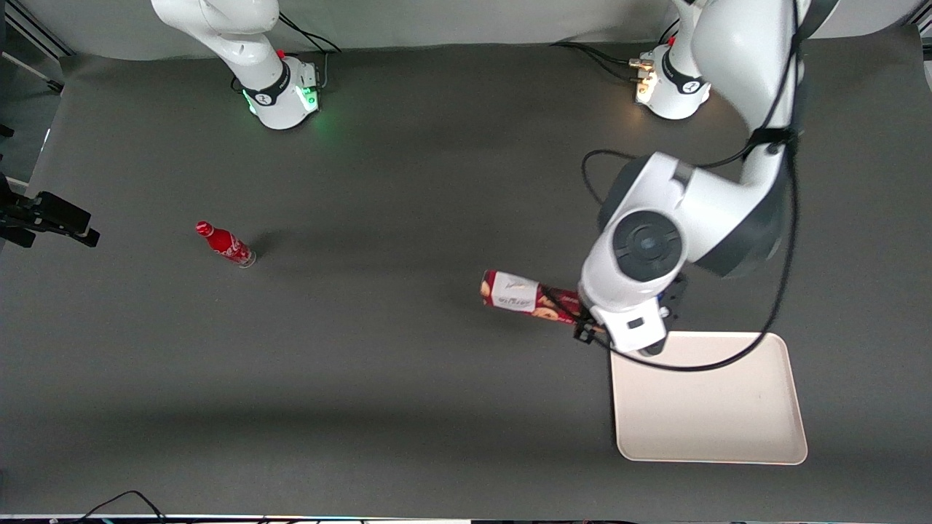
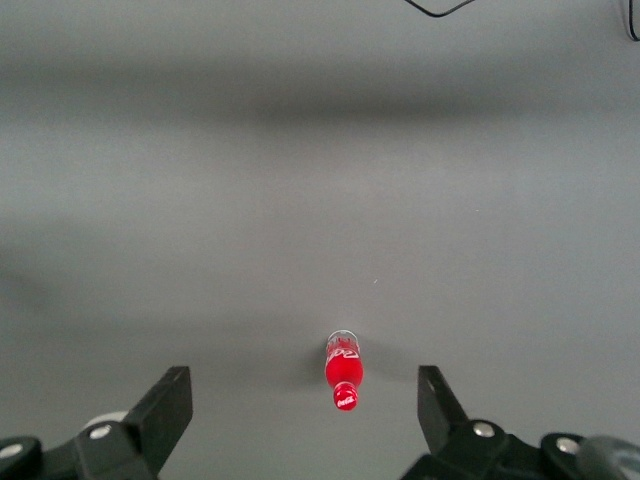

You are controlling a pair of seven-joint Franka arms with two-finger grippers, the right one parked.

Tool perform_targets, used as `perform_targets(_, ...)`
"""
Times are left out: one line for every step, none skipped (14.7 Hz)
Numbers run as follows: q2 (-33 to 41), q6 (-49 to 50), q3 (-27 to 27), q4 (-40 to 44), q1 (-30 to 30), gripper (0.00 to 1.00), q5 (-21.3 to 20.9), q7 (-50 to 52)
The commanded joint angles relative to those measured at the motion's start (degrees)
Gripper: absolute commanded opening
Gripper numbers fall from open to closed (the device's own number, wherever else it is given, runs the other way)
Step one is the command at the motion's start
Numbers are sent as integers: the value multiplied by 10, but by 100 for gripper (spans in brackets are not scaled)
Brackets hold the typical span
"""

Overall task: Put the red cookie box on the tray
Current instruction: 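Lift the cookie box upright and carry it toward the white tray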

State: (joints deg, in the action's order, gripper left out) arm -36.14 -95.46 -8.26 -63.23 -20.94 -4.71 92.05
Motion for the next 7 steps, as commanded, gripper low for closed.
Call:
perform_targets(108, 63, 18, -67, 13, 0, 37, -84)
perform_targets(124, 81, 25, -72, 17, 0, 44, -99)
perform_targets(139, 89, 27, -86, 17, 0, 48, -113)
perform_targets(153, 88, 29, -107, 17, 0, 48, -140)
perform_targets(164, 89, 38, -120, 17, 0, 48, -184)
perform_targets(170, 93, 58, -123, 16, 0, 48, -242)
perform_targets(172, 100, 74, -124, 16, 0, 48, -299)
